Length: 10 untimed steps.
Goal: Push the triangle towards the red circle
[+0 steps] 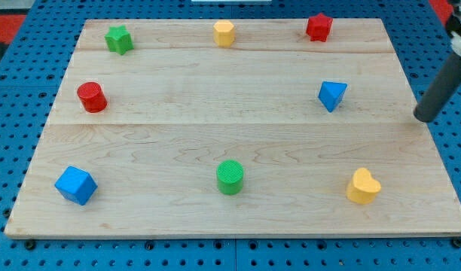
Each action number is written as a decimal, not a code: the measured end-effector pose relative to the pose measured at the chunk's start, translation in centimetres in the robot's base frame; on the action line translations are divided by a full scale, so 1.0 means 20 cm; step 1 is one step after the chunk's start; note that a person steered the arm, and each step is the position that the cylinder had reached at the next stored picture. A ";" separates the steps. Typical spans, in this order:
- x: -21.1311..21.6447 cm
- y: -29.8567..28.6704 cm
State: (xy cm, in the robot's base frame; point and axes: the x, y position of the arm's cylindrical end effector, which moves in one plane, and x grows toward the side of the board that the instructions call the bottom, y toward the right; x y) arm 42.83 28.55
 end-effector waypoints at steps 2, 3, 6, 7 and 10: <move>-0.16 -0.35; -0.16 -0.38; -0.23 -0.36; -0.24 -0.42; -0.41 -0.27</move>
State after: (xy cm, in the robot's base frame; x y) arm 34.54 23.23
